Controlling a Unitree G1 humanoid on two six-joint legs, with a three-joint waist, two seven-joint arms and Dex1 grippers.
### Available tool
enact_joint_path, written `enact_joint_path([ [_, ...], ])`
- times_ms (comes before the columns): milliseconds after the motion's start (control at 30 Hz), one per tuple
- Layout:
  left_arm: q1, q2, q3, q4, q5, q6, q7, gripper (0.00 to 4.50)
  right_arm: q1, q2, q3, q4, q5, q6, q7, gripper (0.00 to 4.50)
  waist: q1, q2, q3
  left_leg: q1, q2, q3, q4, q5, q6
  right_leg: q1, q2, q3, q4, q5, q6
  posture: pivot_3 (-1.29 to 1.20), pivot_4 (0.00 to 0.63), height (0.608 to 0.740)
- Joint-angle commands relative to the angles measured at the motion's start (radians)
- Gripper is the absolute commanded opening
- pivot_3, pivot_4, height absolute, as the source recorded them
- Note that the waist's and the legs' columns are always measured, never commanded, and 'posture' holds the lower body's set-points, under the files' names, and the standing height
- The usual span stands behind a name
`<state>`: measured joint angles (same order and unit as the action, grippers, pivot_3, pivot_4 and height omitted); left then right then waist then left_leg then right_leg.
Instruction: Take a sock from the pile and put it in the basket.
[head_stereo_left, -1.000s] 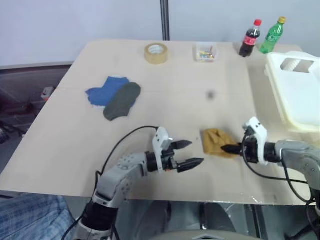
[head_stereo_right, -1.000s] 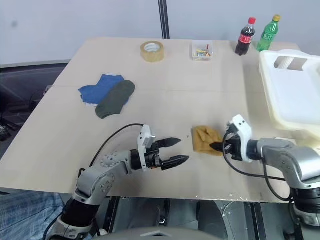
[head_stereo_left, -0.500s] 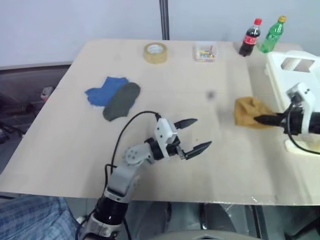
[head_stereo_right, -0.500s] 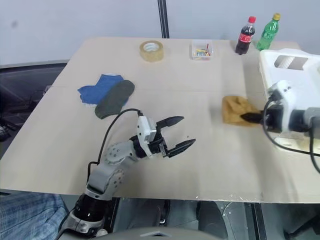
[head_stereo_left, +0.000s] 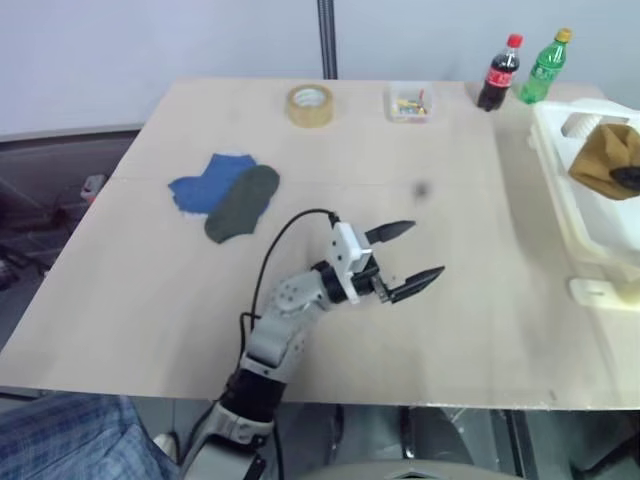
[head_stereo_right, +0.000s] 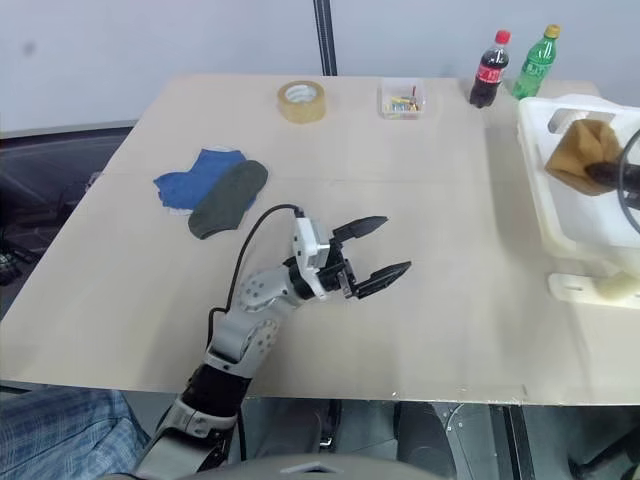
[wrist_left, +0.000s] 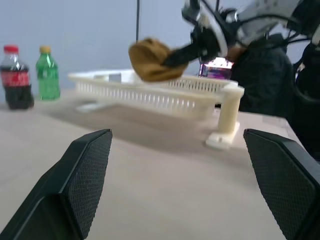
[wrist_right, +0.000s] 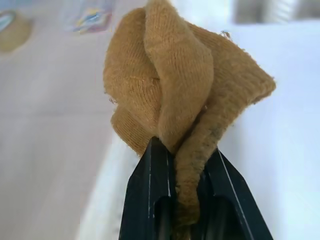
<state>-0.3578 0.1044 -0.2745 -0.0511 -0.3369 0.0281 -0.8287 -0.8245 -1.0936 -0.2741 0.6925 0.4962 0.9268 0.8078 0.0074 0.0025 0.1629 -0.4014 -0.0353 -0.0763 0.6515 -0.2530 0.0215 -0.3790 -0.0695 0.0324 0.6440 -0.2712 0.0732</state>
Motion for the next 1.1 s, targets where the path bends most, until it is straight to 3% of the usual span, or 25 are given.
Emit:
enact_joint_path([
  [33,-0.027,-0.027,0.002,0.011,-0.001,-0.042,-0.003,4.50,-0.031,-0.009,0.007,0.086,-0.077,-0.096,-0.033,0.44,0.001,0.000,0.000,0.000,0.000,0.000,0.000,0.000,0.000,0.000,0.000,0.000,0.000,0.000,0.000,0.00,0.150,0.738],
  [133,-0.042,-0.038,0.002,0.031,0.004,-0.055,-0.002,4.50,-0.016,-0.002,0.037,0.090,-0.121,-0.126,-0.027,1.63,0.001,0.001,0.000,0.000,0.000,0.001,0.000,0.000,0.000,0.000,0.000,0.001,0.000,0.000,0.000,0.00,0.150,0.738],
  [200,-0.049,-0.041,0.004,0.040,0.003,-0.057,-0.002,4.50,0.008,0.003,0.058,0.084,-0.159,-0.169,-0.026,2.67,-0.001,0.001,0.000,0.001,0.000,0.002,0.000,0.000,0.000,0.000,0.000,0.002,0.001,0.000,0.000,0.00,0.150,0.738],
  [367,-0.048,-0.040,-0.002,0.055,0.009,-0.065,-0.009,4.50,0.039,0.009,0.054,0.089,-0.211,-0.282,-0.046,4.44,0.000,0.002,0.000,0.001,0.000,0.002,0.001,0.000,0.000,0.000,0.000,0.002,0.002,0.000,0.000,0.00,0.150,0.738],
  [500,-0.046,-0.035,-0.001,0.056,0.008,-0.057,-0.012,4.50,0.062,0.005,0.038,0.067,-0.235,-0.391,-0.040,4.44,0.000,0.002,0.000,0.001,0.000,0.002,0.001,0.000,0.000,0.000,0.000,0.003,0.003,0.000,0.000,0.00,0.150,0.738],
  [633,-0.032,-0.009,0.016,0.029,0.003,-0.033,-0.005,4.50,0.109,0.024,-0.061,-0.036,-0.181,-0.498,-0.052,4.44,0.000,0.002,0.000,0.001,0.000,0.002,0.001,0.000,0.000,0.000,0.000,0.003,0.003,0.000,0.001,0.00,0.150,0.738],
  [933,0.050,0.083,0.054,-0.074,-0.010,0.111,0.048,4.50,0.373,0.170,-0.194,-0.512,0.105,-0.432,0.175,4.44,-0.016,0.002,0.000,0.002,0.001,0.001,0.003,-0.001,0.002,0.000,0.002,0.004,0.005,0.000,0.001,0.00,0.150,0.738],
  [1100,0.172,0.145,0.090,-0.197,-0.044,0.202,0.087,4.50,0.555,0.275,-0.145,-0.757,0.197,-0.365,0.195,4.44,-0.018,0.002,0.000,0.004,0.001,0.001,0.004,-0.001,0.003,0.000,0.002,0.005,0.010,0.000,0.000,0.00,0.150,0.738],
])
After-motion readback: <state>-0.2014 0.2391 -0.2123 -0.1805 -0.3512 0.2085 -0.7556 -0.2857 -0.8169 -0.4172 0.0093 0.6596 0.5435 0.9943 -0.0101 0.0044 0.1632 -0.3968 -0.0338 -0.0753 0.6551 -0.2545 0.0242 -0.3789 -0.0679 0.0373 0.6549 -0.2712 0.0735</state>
